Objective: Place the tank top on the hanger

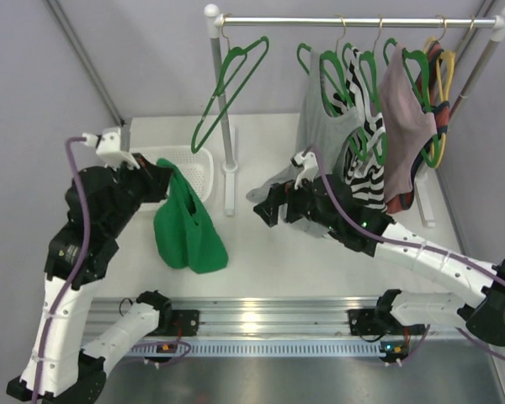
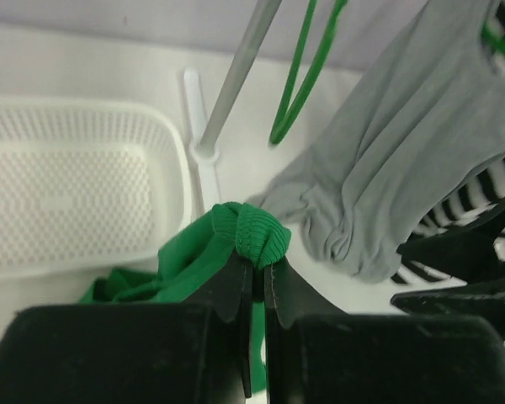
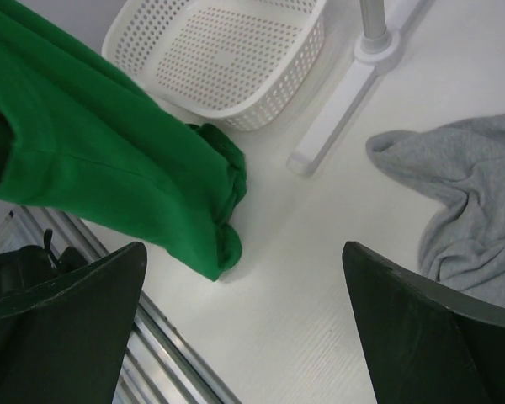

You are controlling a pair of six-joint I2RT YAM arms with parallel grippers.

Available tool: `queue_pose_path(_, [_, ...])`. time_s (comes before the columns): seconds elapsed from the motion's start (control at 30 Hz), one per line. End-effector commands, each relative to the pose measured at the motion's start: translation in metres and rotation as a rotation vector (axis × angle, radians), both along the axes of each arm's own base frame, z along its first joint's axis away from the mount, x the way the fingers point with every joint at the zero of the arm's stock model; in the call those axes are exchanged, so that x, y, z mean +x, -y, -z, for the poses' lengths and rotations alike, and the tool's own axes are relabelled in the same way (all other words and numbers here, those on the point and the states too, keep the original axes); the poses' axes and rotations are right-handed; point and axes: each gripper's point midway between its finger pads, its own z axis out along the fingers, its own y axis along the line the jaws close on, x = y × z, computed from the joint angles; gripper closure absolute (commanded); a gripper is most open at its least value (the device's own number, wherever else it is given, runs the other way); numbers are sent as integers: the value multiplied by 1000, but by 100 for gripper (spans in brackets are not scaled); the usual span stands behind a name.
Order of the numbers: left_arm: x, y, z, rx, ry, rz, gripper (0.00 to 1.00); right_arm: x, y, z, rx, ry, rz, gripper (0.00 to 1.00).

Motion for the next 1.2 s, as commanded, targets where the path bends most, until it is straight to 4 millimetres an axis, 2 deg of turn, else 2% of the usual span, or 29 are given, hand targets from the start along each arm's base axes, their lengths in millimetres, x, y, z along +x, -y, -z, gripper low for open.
queue_pose_path(0.0, [-12, 3, 32, -68, -41, 13, 100, -10, -9, -4, 115, -20, -41, 0])
queue_pose_path(0.03, [-10, 4, 58, -58, -96, 14, 100, -11, -14, 6, 125, -33, -53, 0])
queue_pose_path(0.1, [-16, 4, 76, -74, -130, 13, 100, -18, -24, 17, 141, -70, -76, 2])
queue_pose_path(0.13, [-18, 10, 98, -75, -187, 37, 100, -23, -30, 24, 140, -87, -98, 5])
queue_pose_path(0.2, [-22, 13, 116, -87, -236, 51, 100, -33, -46, 31, 135, -102, -131, 8])
queue_pose_path(0.23, [-25, 12, 135, -77, -284, 46, 100, -31, -51, 31, 132, -96, -115, 10])
queue_pose_path(0.27, [-27, 12, 143, -74, -303, 42, 100, -36, -61, 38, 114, -109, -128, 11])
queue_pose_path(0.33, [-32, 10, 158, -71, -334, 35, 100, -36, -70, 39, 118, -112, -128, 13])
queue_pose_path(0.37, [-35, 9, 165, -66, -355, 34, 100, -38, -77, 47, 112, -136, -132, 15])
queue_pose_path(0.43, [-38, 9, 173, -63, -374, 36, 100, -37, -90, 52, 121, -148, -144, 18])
queue_pose_path(0.6, [-42, 22, 196, -112, -461, 81, 100, -56, -116, 42, 142, -132, -189, 25])
queue_pose_path(0.63, [-43, 24, 207, -118, -488, 83, 100, -57, -118, 37, 152, -119, -188, 27])
queue_pose_path(0.83, [-39, 31, 210, -163, -492, 93, 100, -76, -127, 41, 173, -114, -227, 43])
queue_pose_path(1.1, [-34, 38, 216, -167, -526, 114, 100, -83, -140, 29, 184, -76, -243, 48])
queue_pose_path(1.17, [-32, 41, 214, -178, -521, 130, 100, -88, -148, 31, 173, -75, -261, 49])
